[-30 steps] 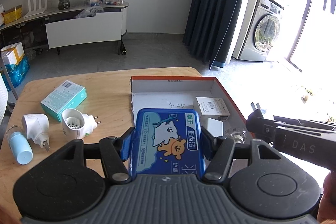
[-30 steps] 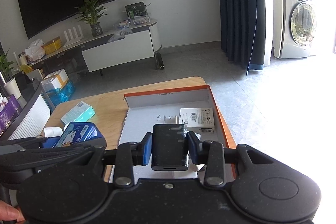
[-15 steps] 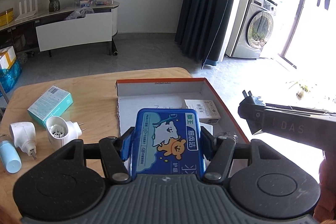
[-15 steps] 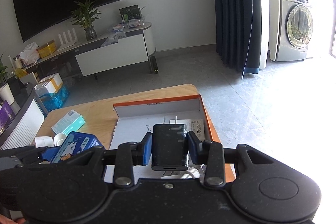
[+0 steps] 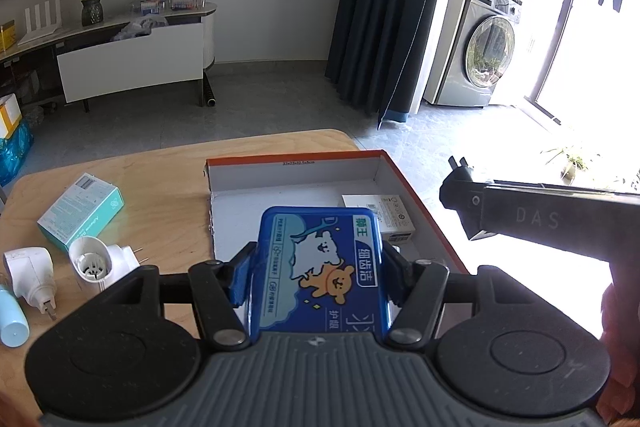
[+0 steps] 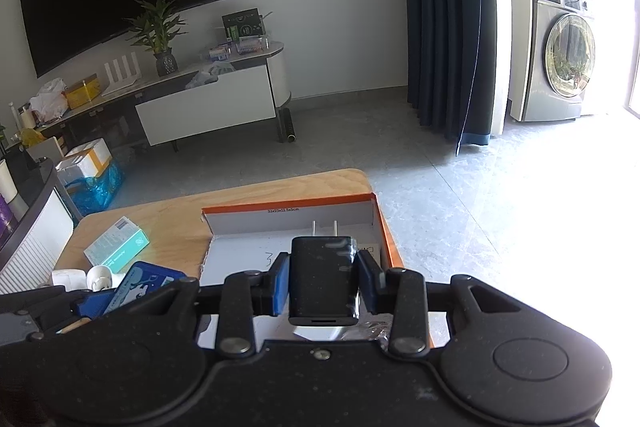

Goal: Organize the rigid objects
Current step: 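Carry the blue box and black charger over the orange-rimmed box with both grippers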

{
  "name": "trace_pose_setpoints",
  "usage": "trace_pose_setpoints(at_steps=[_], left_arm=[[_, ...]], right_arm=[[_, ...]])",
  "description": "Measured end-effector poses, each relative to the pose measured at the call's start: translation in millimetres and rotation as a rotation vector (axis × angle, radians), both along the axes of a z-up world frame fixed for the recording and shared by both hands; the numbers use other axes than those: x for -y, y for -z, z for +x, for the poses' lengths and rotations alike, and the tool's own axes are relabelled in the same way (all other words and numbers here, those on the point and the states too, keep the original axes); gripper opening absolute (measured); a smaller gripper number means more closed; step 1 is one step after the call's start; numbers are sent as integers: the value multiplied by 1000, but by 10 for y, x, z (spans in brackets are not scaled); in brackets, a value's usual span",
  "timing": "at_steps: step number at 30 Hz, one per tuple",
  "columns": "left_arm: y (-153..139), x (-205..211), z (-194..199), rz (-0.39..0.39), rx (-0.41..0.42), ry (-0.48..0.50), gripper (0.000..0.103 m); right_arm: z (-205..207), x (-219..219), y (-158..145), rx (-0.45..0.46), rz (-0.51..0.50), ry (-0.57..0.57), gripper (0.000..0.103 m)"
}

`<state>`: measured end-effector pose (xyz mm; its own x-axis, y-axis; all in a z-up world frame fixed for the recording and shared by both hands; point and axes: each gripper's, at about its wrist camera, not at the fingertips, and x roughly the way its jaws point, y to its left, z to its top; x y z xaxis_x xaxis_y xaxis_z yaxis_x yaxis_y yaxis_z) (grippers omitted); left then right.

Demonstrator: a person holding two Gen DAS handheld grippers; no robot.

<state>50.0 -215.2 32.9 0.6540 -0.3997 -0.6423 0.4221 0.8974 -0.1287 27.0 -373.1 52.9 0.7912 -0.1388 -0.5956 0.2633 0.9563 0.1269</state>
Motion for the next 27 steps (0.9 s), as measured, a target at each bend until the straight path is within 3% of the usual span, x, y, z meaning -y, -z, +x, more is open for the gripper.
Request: trace_pose_setpoints(at_steps=[27], left_arm=[[44, 128, 114, 8, -16, 19, 63]], right_arm=[[334, 127, 91, -44, 2, -6, 44]])
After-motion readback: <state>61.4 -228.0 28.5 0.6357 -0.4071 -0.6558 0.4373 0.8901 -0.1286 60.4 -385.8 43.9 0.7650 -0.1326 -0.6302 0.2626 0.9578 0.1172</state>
